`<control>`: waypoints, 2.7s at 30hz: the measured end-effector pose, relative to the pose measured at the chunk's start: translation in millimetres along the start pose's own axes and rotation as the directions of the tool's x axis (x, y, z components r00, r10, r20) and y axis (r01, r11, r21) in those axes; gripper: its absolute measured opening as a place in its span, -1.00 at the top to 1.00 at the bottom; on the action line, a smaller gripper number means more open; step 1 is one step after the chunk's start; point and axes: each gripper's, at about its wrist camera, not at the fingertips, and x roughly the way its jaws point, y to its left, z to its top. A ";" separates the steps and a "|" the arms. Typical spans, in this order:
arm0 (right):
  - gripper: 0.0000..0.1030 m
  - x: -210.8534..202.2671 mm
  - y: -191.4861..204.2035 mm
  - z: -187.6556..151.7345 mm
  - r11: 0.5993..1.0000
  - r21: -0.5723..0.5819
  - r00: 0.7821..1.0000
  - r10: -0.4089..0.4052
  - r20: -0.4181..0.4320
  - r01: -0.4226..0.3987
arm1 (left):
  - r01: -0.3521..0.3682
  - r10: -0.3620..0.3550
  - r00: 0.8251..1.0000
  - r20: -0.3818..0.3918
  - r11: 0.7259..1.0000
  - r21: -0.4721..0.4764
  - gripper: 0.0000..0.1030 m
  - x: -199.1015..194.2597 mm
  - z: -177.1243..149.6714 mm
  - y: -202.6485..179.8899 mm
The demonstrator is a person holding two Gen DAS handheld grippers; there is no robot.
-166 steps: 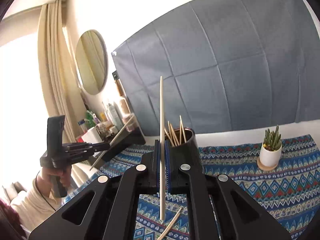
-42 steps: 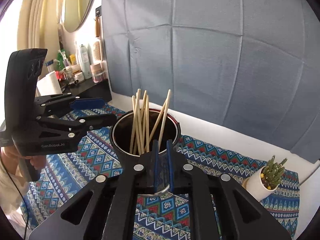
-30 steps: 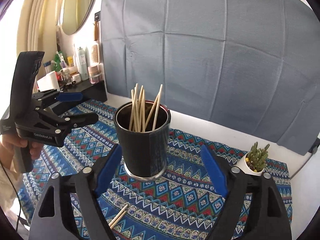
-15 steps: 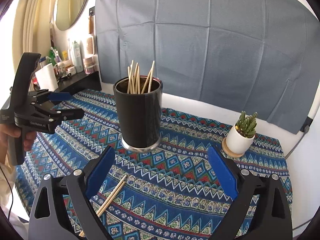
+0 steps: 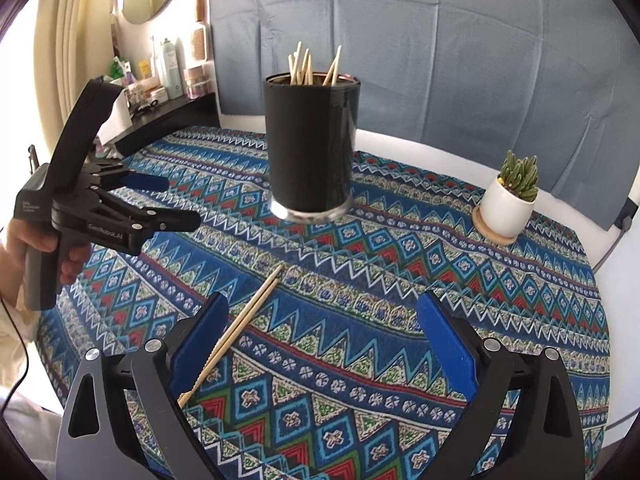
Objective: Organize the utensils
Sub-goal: 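Lower both grippers toward the two loose wooden sticks on the cloth, then close the left gripper on one wooden stick while the right gripper closes on the other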
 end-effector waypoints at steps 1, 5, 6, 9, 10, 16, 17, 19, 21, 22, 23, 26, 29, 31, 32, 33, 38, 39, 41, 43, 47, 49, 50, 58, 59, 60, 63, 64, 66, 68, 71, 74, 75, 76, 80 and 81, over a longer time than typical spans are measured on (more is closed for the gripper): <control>-0.77 2.5 4.2 -4.1 1.000 -0.005 1.000 0.007 -0.009 -0.007 | 0.005 -0.005 1.000 -0.010 1.000 -0.002 -0.88 2.3 -3.3 -1.0; -0.77 16.9 17.5 -19.0 0.999 -0.021 0.997 0.025 -0.067 -0.027 | 0.026 -0.026 0.998 -0.049 1.000 0.003 -0.88 8.9 -16.4 -5.0; -0.77 21.5 19.9 -22.3 0.999 -0.023 0.996 0.031 -0.086 -0.033 | 0.027 -0.027 0.998 -0.054 1.000 0.003 -0.88 10.1 -19.8 -5.5; -0.77 34.6 25.1 -31.6 0.999 -0.021 0.991 0.040 -0.129 -0.043 | 0.030 -0.029 0.997 -0.075 1.000 0.008 -0.88 13.0 -28.3 -8.4; -0.77 38.9 26.3 -34.0 0.999 -0.018 0.989 0.042 -0.143 -0.045 | 0.032 -0.031 0.996 -0.079 0.999 0.009 -0.88 13.8 -29.8 -9.5; -0.77 54.5 32.5 -41.1 0.997 -0.014 0.979 0.067 -0.193 -0.071 | 0.034 -0.031 0.994 -0.105 0.999 0.027 -0.88 24.1 -33.2 -18.5; -0.77 56.2 33.3 -41.0 0.997 -0.016 0.978 0.069 -0.196 -0.073 | 0.035 -0.032 0.993 -0.111 0.999 0.029 -0.88 26.8 -33.3 -20.6; -0.77 59.0 35.6 -41.8 0.997 -0.019 0.977 0.074 -0.202 -0.080 | 0.043 -0.038 0.991 -0.124 0.998 0.036 -0.88 31.8 -33.7 -25.7; -0.77 61.3 37.8 -42.3 0.996 -0.023 0.975 0.078 -0.210 -0.084 | 0.054 -0.048 0.990 -0.134 0.998 0.045 -0.88 35.4 -34.2 -31.9; -0.77 63.1 38.6 -42.3 0.996 -0.027 0.974 0.075 -0.214 -0.082 | 0.060 -0.052 0.989 -0.139 0.997 0.053 -0.88 37.1 -34.4 -34.9; -0.77 64.9 39.2 -42.2 0.996 -0.030 0.974 0.072 -0.216 -0.080 | 0.063 -0.054 0.989 -0.141 0.996 0.060 -0.88 38.6 -34.2 -38.1; -0.79 66.3 41.5 -41.9 0.996 -0.029 0.974 0.079 -0.213 -0.087 | 0.071 -0.059 0.986 -0.153 0.995 0.072 -0.88 42.8 -33.8 -44.4; -0.82 67.0 41.2 -42.3 0.997 -0.030 0.975 0.064 -0.213 -0.072 | 0.082 -0.070 0.984 -0.166 0.994 0.068 -0.88 47.3 -31.5 -49.1; -0.83 65.7 39.7 -42.3 0.997 -0.036 0.975 0.052 -0.217 -0.061 | 0.073 -0.059 0.985 -0.165 0.994 0.082 -0.88 49.0 -31.6 -53.5; -0.83 65.0 39.4 -42.5 0.998 -0.041 0.975 0.044 -0.217 -0.055 | 0.073 -0.056 0.985 -0.165 0.993 0.094 -0.88 50.3 -31.1 -56.6; -0.83 64.2 39.3 -42.9 0.998 -0.048 0.976 0.036 -0.215 -0.047 | 0.075 -0.057 0.985 -0.165 0.992 0.103 -0.88 50.7 -31.1 -59.0; -0.84 61.7 39.4 -45.1 0.998 -0.061 0.980 0.021 -0.200 -0.034 | 0.055 -0.035 0.988 -0.151 0.990 0.131 -0.88 55.3 -30.7 -69.7; -0.84 61.4 39.7 -46.3 0.997 -0.067 0.978 0.017 -0.208 -0.031 | 0.051 -0.030 0.989 -0.148 0.988 0.143 -0.88 55.7 -31.3 -72.4; -0.84 60.5 38.3 -49.2 0.997 -0.067 0.976 0.023 -0.215 -0.038 | 0.039 -0.013 0.989 -0.144 0.984 0.176 -0.89 56.5 -33.7 -78.4; -0.84 59.7 34.6 -50.5 0.998 -0.051 0.975 0.034 -0.222 -0.047 | 0.051 -0.027 0.991 -0.129 0.982 0.184 -0.89 56.3 -35.2 -79.6; -0.84 56.0 24.8 -54.1 0.998 -0.038 0.972 0.041 -0.231 -0.051 | 0.072 -0.049 0.993 -0.110 0.975 0.211 -0.91 52.5 -41.3 -74.2; -0.84 54.6 16.4 -55.4 0.999 -0.021 0.970 0.043 -0.240 -0.050 | 0.079 -0.055 0.992 -0.117 0.973 0.217 -0.91 49.5 -44.7 -70.1; -0.84 53.9 11.8 -55.7 0.999 -0.013 0.970 0.036 -0.241 -0.041 | 0.087 -0.060 0.990 -0.124 0.971 0.224 -0.91 46.8 -47.3 -67.4; -0.87 50.3 -11.4 -60.0 0.997 0.067 0.975 -0.012 -0.221 0.028 | 0.093 -0.055 0.984 -0.171 0.970 0.223 -0.90 27.9 -67.3 -51.3; -0.87 49.9 -10.7 -60.9 0.996 0.076 0.977 -0.021 -0.212 0.037 | 0.088 -0.053 0.986 -0.159 0.971 0.221 -0.90 26.0 -70.3 -50.6; -0.87 49.8 -10.5 -60.7 0.995 0.084 0.977 -0.028 -0.213 0.047 | 0.084 -0.053 0.988 -0.146 0.972 0.220 -0.90 24.6 -72.6 -50.4; -0.87 54.5 -14.0 -56.8 0.993 0.102 0.971 -0.034 -0.236 0.060 | 0.075 -0.048 0.990 -0.133 0.976 0.204 -0.68 19.5 -73.8 -48.2; -0.87 54.5 -13.8 -56.7 0.993 0.104 0.971 -0.037 -0.237 0.063 | 0.072 -0.048 0.991 -0.128 0.978 0.198 -0.60 17.4 -73.5 -47.1; -0.87 53.9 -14.0 -57.0 0.993 0.103 0.972 -0.037 -0.233 0.062 | 0.073 -0.048 0.990 -0.129 0.978 0.197 -0.43 14.6 -73.7 -44.8; -0.83 54.7 -14.7 -55.5 0.993 0.101 0.967 -0.037 -0.250 0.064 | 0.063 -0.039 0.990 -0.132 0.981 0.183 -0.24 11.9 -72.8 -40.0; -0.26 51.2 -12.8 -52.8 0.997 0.075 0.965 -0.015 -0.263 0.036 | 0.052 -0.029 0.990 -0.138 0.985 0.164 0.16 8.0 -71.2 -28.2; 0.78 43.9 -15.4 -50.7 0.998 0.056 0.959 0.009 -0.283 0.007 | 0.038 -0.019 0.989 -0.145 0.991 0.131 0.58 8.5 -69.7 -19.1; 0.85 43.5 -19.9 -50.9 0.998 0.066 0.956 0.015 -0.292 0.005 | 0.037 -0.018 0.989 -0.147 0.992 0.124 0.71 8.3 -69.3 -15.8; 0.86 43.2 -23.3 -51.2 0.997 0.071 0.955 0.018 -0.296 0.004 | 0.042 -0.023 0.988 -0.150 0.991 0.124 0.75 8.4 -69.1 -13.9; 0.88 40.9 -40.8 -55.1 0.980 0.193 0.954 0.094 -0.283 -0.040 | 0.081 -0.064 0.982 -0.177 0.993 0.090 0.91 8.7 -66.6 -3.9; 0.89 40.0 -44.6 -56.9 0.973 0.223 0.955 0.115 -0.272 -0.054 | 0.092 -0.077 0.981 -0.179 0.993 0.077 0.91 8.7 -66.3 -1.2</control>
